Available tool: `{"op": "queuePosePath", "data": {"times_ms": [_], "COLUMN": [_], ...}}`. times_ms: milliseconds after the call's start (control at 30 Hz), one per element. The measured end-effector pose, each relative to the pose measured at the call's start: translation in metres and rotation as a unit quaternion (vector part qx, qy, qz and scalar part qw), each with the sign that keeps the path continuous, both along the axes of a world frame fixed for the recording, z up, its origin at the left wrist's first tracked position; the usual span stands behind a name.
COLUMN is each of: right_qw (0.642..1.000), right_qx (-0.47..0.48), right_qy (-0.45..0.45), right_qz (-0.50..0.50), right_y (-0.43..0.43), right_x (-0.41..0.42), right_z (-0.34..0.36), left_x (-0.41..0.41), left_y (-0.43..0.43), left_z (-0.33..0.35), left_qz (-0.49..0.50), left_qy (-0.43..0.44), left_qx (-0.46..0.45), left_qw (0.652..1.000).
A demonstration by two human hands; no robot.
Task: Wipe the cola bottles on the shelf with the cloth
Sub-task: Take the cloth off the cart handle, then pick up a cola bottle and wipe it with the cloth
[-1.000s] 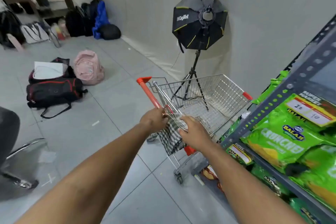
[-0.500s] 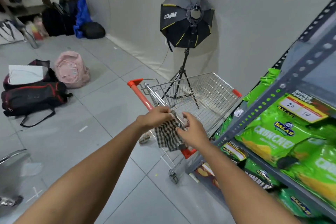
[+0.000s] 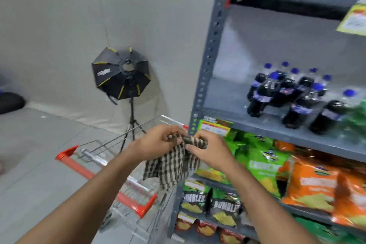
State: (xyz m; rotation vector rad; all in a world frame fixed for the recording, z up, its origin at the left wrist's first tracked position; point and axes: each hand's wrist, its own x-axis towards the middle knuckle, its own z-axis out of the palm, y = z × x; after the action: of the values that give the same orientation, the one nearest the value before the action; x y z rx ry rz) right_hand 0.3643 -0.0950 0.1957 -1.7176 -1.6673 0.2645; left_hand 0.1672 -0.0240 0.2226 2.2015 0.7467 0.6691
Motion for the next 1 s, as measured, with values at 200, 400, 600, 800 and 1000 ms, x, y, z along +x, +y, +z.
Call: {"op": "queuePosePath", "data": {"times_ms": [200,400,600,800,1000], "right_qw": [0.954,0.941,0.918,0.901,0.917], "right_qx": [0.179,0.260,0.322,0.370,0.354], "right_qy": [0.113,0.064,-0.048,-0.075,-0.050], "right_qz": [-0.211,-0.209,-0.227,-0.212,-0.175], "right_y": [-0.075,-0.137,-0.178,-0.206,-0.222], "right_x": [0.052,0.086,0.156,0.229,0.279], "right_z": [0.023,0.036,0.029,0.034,0.039], "left_x": [0.118,0.197,0.248,0.304,0.348], "left_y": [-0.032,-0.079,-0.125,-0.162,-0.141], "left_z": [0.012,0.029,0.041,0.052,0.076], "left_qz": [-0.015,-0.105,-0.190,-0.200,-0.102], "left_qy": [-0.124,-0.231,-0.208,-0.191,-0.200], "left_qx": [-0.044,-0.228,-0.304,-0.283,-0.155], "left_qw": [0.991,0.940,0.910,0.918,0.962]}}
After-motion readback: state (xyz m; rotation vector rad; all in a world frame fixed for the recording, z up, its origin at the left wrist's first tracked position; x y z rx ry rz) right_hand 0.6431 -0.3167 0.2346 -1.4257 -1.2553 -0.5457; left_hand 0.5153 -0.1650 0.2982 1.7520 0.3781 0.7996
